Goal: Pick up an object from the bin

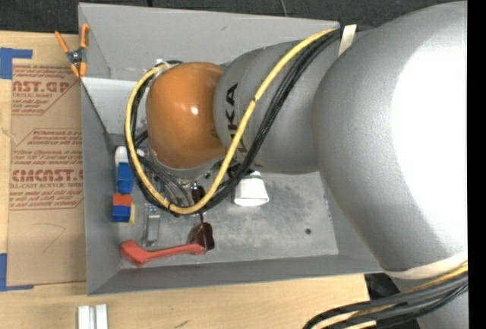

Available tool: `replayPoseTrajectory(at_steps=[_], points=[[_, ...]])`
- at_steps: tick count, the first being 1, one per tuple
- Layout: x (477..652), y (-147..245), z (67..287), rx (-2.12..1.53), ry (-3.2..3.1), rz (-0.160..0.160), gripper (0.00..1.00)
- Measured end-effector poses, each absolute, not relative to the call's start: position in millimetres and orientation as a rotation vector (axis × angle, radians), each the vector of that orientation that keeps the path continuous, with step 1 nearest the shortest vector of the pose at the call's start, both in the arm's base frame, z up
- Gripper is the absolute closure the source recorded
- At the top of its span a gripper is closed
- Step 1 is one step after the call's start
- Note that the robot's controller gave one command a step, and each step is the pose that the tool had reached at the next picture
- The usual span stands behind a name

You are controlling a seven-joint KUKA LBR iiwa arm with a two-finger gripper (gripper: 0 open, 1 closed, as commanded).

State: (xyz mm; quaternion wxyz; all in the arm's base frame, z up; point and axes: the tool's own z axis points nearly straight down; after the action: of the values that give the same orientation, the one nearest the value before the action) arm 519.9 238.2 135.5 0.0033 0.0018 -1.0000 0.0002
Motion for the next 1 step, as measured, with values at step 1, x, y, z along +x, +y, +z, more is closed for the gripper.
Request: replayPoseTrajectory(at_steps=[1], points=[[521.8,237.1,140.3,0.002,-3.142,-0.002,0.0]])
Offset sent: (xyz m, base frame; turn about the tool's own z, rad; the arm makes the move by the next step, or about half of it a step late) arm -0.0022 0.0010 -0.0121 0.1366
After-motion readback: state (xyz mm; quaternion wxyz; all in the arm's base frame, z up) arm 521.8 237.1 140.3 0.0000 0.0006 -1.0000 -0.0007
